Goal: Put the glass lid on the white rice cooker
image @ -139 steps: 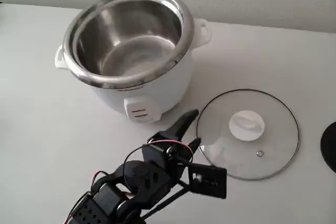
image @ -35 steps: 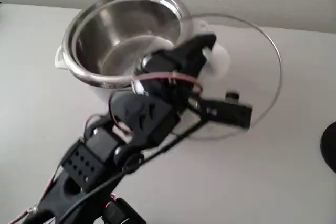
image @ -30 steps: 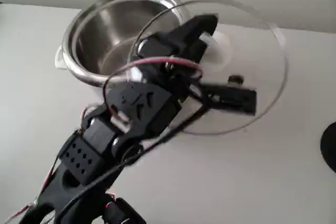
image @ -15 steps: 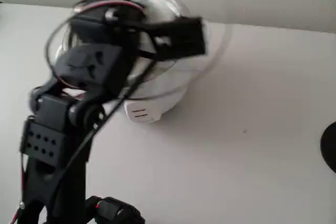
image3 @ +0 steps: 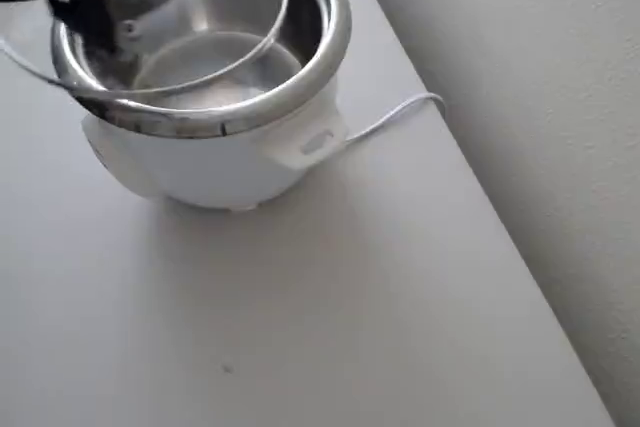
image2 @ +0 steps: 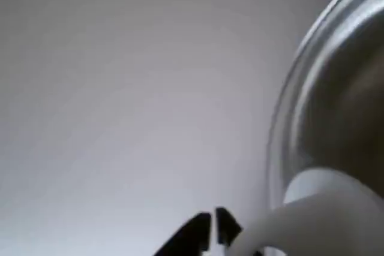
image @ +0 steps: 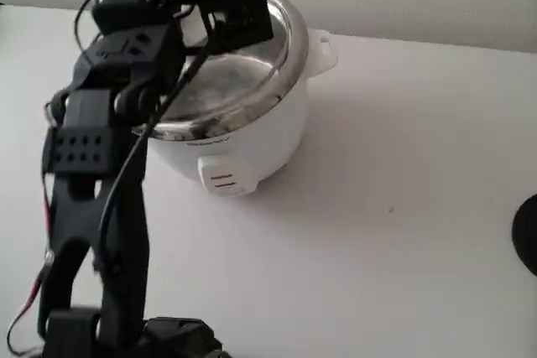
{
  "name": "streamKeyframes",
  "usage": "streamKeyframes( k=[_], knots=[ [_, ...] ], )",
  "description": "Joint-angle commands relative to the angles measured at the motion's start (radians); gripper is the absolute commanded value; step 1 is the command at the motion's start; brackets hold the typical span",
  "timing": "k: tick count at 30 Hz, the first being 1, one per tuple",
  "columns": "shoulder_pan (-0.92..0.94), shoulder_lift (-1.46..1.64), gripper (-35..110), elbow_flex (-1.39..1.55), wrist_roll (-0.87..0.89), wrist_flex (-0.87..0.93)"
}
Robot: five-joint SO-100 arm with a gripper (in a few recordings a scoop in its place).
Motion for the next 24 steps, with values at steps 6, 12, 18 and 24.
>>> streamKeyframes(
  k=[6, 12, 18, 24],
  knots=[
    [-0.064, -0.057, 0, -0.239, 0.025, -0.089],
    [-0.048, -0.098, 0, -0.213, 0.046, -0.084],
    [-0.020, -0.146, 0, -0.195, 0.046, -0.110],
    [0.009, -0.187, 0, -0.195, 0.041, -0.152]
  ],
)
